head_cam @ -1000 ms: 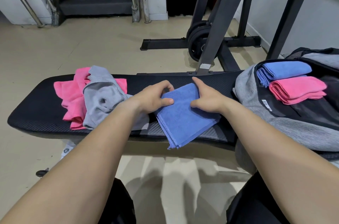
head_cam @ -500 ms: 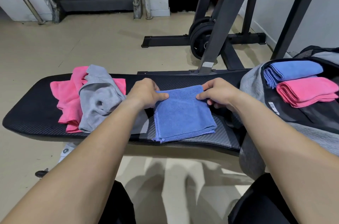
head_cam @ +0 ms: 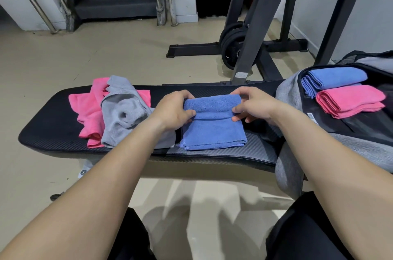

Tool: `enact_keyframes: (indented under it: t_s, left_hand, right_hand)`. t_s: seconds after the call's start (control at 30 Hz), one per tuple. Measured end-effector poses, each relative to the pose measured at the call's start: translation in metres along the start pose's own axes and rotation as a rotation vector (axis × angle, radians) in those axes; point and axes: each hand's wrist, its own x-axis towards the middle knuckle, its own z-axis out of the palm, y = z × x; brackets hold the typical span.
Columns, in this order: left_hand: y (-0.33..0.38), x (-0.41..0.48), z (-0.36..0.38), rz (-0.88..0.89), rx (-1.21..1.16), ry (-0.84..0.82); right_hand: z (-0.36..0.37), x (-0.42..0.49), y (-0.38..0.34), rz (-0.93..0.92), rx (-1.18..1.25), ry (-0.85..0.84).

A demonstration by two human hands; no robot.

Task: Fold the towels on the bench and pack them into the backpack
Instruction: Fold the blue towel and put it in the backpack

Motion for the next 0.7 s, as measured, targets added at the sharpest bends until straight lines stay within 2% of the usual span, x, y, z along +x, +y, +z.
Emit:
enact_keyframes:
  t_s: [0.2, 0.43, 0.57, 0.63, 0.7]
  left_hand:
    - [-0.006, -0.012, -0.004, 0.139, 0.113, -0.023]
    - [-0.021, -0.036, 0.001, 0.232, 0.121, -0.038]
    - [-0.023, -0.049, 0.01, 0.268, 0.187, -0.002]
    - [-0.022, -0.053, 0.013, 0.29, 0.214, 0.007]
    - [-0.022, -0.055, 0.017, 0.295, 0.241, 0.006]
  right_hand:
    - [-0.002, -0.006, 0.009, -0.067, 0.02, -0.04]
    - [0.0, -0.025, 0.019, -0.194, -0.158, -0.029]
    - [0.002, -0.03, 0.023, -0.157, -0.053, -0.058]
    - [0.005, -0.03, 0.022, -0.117, -0.004, -0.021]
    - [0.01, -0.028, 0.023, -0.163, -0.134, 0.09]
